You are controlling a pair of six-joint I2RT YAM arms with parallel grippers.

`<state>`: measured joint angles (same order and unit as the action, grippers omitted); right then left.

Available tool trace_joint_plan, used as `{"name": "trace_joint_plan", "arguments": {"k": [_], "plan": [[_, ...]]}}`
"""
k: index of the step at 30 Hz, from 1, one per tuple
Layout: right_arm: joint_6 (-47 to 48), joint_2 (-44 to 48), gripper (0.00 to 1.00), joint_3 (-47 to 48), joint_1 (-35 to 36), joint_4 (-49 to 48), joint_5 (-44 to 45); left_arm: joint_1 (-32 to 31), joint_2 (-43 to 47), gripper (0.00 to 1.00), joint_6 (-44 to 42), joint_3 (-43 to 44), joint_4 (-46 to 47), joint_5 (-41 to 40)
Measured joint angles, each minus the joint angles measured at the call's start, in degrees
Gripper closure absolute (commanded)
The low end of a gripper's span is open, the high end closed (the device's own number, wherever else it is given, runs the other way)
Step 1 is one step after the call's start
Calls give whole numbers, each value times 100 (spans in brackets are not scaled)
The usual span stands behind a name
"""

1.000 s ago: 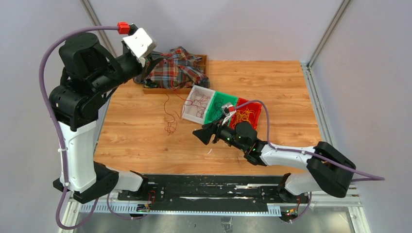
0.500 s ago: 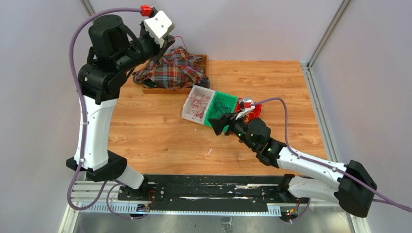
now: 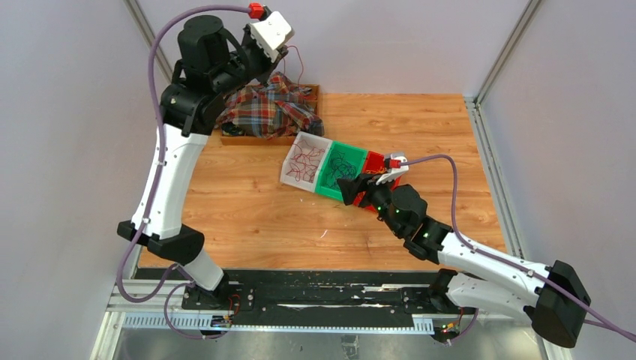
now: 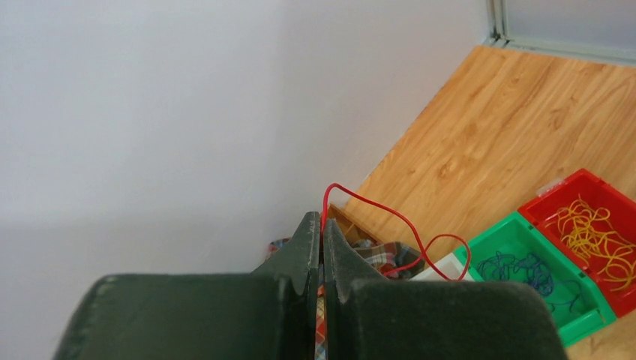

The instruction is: Untangle the cables

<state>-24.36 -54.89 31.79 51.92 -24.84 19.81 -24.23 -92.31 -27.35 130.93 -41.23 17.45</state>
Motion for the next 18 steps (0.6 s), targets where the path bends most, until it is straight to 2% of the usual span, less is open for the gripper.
{"name": "trace_joint_plan", "arguments": {"k": [13, 18], "plan": [[2, 66, 28, -138, -44, 92, 133, -42, -238, 100, -337, -841, 1069, -466], [0, 140, 29, -164, -96, 181, 190, -46, -83, 100, -330, -1816, 1333, -466]]}}
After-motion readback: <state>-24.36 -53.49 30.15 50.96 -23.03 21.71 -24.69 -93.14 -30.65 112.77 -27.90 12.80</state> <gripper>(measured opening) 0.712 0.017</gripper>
